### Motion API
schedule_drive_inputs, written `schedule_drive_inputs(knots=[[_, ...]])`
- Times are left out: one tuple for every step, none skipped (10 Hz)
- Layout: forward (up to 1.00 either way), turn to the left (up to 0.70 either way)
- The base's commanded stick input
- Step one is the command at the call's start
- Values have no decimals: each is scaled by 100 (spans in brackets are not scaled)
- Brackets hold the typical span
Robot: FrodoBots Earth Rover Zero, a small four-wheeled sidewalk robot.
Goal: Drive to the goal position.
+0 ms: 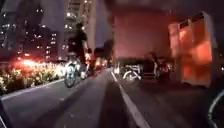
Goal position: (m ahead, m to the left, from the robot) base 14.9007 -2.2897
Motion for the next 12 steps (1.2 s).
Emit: schedule_drive_inputs(knots=[[45,0],[45,0],[45,0],[45,0],[45,0],[45,0],[45,0],[45,0],[45,0],[45,0],[45,0],[45,0]])
